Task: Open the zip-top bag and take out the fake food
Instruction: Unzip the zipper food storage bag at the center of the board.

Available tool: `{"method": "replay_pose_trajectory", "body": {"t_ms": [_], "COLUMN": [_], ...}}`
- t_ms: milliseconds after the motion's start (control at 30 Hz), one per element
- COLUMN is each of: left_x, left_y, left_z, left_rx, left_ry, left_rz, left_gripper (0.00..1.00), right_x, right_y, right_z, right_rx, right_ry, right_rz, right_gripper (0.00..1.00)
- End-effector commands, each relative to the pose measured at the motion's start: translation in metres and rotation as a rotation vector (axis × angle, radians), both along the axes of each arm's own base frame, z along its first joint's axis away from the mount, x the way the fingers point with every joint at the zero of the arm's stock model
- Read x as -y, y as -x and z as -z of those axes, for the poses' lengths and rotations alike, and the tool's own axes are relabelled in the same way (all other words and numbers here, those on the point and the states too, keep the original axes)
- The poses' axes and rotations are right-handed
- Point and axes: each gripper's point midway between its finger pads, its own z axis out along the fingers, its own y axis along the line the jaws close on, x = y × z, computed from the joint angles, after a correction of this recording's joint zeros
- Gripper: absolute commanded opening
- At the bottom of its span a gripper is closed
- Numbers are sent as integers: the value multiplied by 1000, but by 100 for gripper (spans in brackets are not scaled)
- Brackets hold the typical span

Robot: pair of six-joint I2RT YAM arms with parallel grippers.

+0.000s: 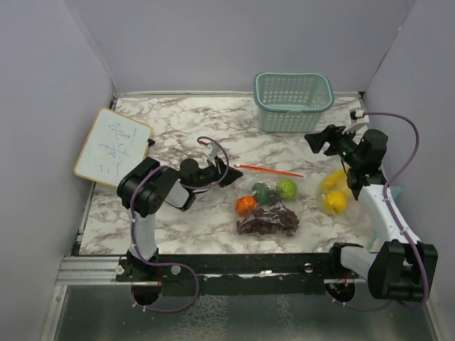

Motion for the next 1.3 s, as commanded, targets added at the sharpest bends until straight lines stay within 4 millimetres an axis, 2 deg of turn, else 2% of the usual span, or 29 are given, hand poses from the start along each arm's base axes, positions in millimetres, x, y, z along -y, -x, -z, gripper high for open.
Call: {"method": "replay_pose_trajectory", "body": {"t_ms": [0,67,200,267,333,467,567,600,633,767,900,1067,1167,1267], "left_x": [8,9,12,14,17,21,24,26,28,34,37,43,44,46], "left_y": [-7,-7,0,6,14,28,41,44,49,60,73,85,88,94], "left_z": [-13,-16,-28,-36,-47,-74,-89,-88,-96,-97,-108,-103,-103,-110], "left_rx": [48,53,78,97,125,191,246,260,291,376,415,441,467,507], "left_ry": [50,57,67,73,83,95,56,25,-8,-195,-217,-296,-312,-307], "left_rz": [16,21,66,107,164,261,316,335,351,387,445,505,507,517], "left_gripper": [9,0,0,0,0,0,0,0,0,0,0,0,0,0], "right_x": [-7,-13,-37,-56,-84,-135,-157,-161,-165,-174,-186,-190,-189,-190], "right_y": [8,11,25,32,40,56,71,77,81,91,104,124,132,130], "right_z": [-5,-7,-12,-14,-13,-13,-16,-18,-19,-23,-31,-43,-38,-30], "right_rx": [24,31,69,84,90,92,99,104,104,93,114,128,116,95], "right_ry": [13,9,-35,-45,-18,31,22,20,17,-5,-19,-59,-71,-77], "right_rz": [-52,-88,-249,-352,-445,-607,-741,-787,-823,-926,-1025,-1159,-1214,-1221], "right_gripper": [71,68,70,66,61,61,59,58,57,55,58,63,64,65]}}
